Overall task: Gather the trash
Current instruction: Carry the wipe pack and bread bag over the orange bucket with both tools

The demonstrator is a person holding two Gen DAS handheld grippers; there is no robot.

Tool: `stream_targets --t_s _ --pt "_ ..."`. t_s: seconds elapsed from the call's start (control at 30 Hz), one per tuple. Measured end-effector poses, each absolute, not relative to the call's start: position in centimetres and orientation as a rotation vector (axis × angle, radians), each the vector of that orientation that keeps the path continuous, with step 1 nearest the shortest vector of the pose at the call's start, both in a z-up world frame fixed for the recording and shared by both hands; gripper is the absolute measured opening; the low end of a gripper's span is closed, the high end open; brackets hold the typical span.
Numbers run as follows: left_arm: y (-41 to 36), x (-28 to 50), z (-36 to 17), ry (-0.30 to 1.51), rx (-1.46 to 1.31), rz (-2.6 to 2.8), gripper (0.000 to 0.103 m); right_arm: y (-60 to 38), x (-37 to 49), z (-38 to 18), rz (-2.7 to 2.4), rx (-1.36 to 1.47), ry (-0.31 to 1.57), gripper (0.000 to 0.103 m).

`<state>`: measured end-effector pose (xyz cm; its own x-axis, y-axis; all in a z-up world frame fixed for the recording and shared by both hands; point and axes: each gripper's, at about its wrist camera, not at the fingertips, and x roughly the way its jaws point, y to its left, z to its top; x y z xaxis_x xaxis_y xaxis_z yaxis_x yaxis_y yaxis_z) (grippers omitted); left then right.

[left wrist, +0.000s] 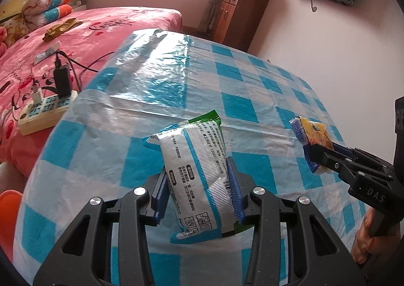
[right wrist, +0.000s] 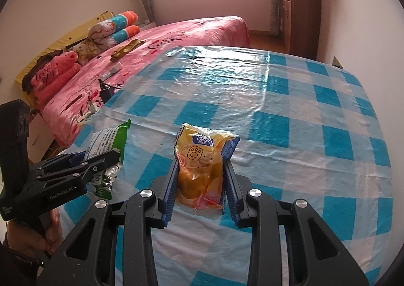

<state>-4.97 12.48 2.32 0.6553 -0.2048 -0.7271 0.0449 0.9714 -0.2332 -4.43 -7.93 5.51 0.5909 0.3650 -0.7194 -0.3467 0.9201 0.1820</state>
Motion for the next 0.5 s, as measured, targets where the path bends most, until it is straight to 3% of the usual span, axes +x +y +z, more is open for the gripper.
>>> stream_targets --t_s 0.5 --pt "17.2 -8.6 4.2 0.800 -0.198 -0.040 0.043 -2.7 -6.7 7.6 0.516 -0.038 0.794 0.036"
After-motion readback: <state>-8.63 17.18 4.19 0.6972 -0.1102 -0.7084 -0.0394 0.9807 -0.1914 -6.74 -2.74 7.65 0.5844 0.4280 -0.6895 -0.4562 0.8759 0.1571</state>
